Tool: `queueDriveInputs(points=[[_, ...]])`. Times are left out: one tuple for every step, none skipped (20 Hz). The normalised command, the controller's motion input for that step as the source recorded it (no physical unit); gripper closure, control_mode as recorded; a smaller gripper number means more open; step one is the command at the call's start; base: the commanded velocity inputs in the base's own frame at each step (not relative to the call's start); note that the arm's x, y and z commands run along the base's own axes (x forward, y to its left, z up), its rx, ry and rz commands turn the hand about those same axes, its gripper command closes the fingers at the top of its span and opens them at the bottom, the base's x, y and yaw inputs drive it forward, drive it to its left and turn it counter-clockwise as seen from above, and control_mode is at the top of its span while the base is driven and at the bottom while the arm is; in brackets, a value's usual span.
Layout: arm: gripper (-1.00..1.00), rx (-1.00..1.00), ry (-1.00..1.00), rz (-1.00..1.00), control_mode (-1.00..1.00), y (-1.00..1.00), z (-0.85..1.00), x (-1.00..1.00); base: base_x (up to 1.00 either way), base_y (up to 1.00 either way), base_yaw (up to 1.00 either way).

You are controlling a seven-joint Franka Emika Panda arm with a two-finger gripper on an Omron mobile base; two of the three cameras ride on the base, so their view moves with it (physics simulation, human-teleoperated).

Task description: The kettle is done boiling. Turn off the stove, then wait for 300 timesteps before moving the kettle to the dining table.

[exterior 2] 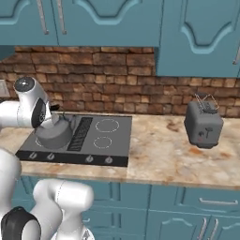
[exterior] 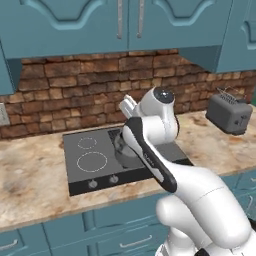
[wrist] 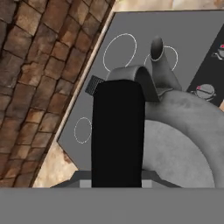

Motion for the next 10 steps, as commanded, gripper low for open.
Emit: queueDriveInputs(points=[[1.0, 0.0, 0.0, 0.0, 1.0, 0.0, 0.0, 0.0, -0.21, -0.03, -0.35], [1.0, 0.0, 0.0, 0.0, 1.0, 0.0, 0.0, 0.0, -0.19, -0.02, -0.35], [1.0, 0.0, 0.0, 0.0, 1.0, 0.0, 0.0, 0.0, -0.14, -0.03, -0.36], [1.0, 0.0, 0.0, 0.0, 1.0, 0.0, 0.0, 0.0, -0.13, 0.0, -0.37], [1.0, 0.0, 0.0, 0.0, 1.0, 0.0, 0.0, 0.0, -0.12, 0.0, -0.39], [1.0, 0.0, 0.0, 0.0, 1.0, 0.0, 0.0, 0.0, -0.11, 0.0, -0.39], [1.0, 0.0, 0.0, 0.0, 1.0, 0.0, 0.0, 0.0, -0.09, 0.0, -0.39], [1.0, 0.0, 0.0, 0.0, 1.0, 0.0, 0.0, 0.0, -0.09, 0.0, -0.4], [1.0, 0.0, 0.0, 0.0, 1.0, 0.0, 0.0, 0.0, -0.09, 0.0, -0.41], [1.0, 0.0, 0.0, 0.0, 1.0, 0.0, 0.0, 0.0, -0.1, 0.0, -0.41]])
